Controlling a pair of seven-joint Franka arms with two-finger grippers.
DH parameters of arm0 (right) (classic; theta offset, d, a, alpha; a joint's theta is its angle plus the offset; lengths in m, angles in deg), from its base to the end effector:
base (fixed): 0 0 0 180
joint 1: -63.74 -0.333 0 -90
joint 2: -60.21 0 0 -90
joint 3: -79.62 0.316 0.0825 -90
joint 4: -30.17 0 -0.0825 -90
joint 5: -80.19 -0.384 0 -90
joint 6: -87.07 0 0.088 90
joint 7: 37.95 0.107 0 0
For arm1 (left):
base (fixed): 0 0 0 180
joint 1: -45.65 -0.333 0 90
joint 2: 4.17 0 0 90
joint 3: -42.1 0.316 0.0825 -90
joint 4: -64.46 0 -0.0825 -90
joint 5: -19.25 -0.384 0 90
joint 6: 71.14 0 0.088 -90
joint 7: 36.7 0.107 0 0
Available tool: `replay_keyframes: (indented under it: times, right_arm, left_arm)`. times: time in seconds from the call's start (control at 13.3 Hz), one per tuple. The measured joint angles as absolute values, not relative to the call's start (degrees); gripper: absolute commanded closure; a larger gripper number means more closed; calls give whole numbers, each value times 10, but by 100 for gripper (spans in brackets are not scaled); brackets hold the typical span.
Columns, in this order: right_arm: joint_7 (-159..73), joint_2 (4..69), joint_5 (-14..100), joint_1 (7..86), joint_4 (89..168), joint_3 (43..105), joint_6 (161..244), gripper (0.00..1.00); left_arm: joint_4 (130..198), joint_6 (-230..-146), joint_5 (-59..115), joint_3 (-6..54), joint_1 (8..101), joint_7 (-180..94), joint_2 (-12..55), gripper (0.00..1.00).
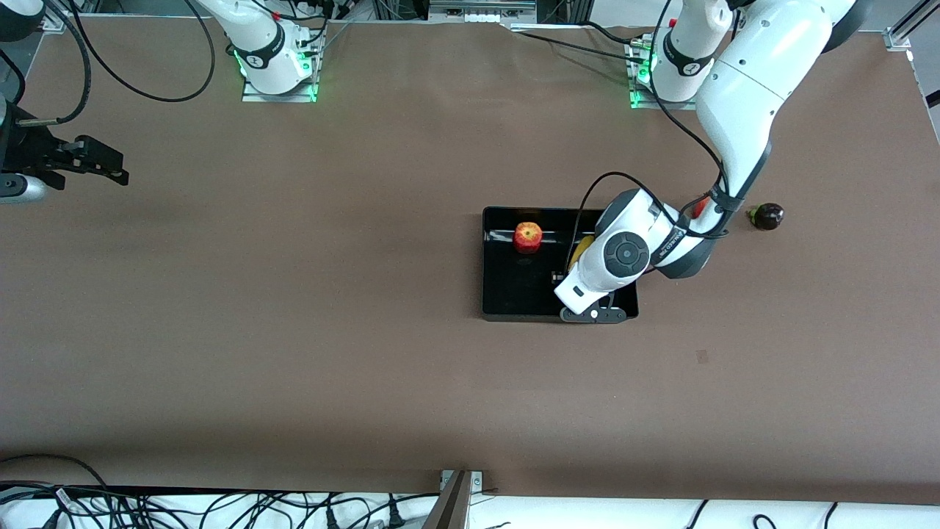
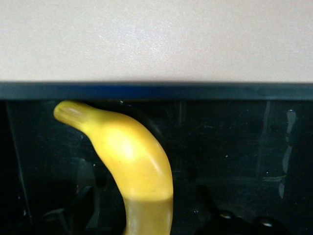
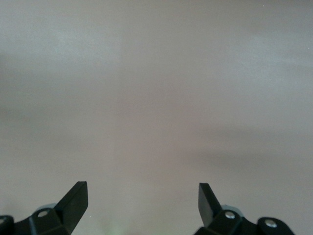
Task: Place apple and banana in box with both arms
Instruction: 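Carry the banana over the box and lower it with the left gripper, then open the left gripper to release the banana and raise it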
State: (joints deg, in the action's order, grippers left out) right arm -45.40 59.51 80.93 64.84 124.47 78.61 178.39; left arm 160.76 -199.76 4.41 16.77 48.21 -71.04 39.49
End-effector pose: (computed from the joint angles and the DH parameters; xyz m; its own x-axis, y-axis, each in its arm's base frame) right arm 0.5566 -0.0218 0.5843 0.9935 0.0934 -0.0653 0.0939 -0.9956 0.0046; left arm 0.6023 -0.2793 0.1801 0.9876 0.0250 -0.1553 0.0312 -0.9988 0.0379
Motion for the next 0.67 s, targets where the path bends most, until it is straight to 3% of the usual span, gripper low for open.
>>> replay_keyframes:
  times: [0.3,0.67]
  right_arm:
    - [-454,595,809,648,1245,786,1784,0]
    - [-454,595,809,648,1244,786,1783,0]
  left_arm:
    - [1591,-1929,44,165,478,-721,351,0]
    - [1535,-1748,96,164,428,-724,203,0]
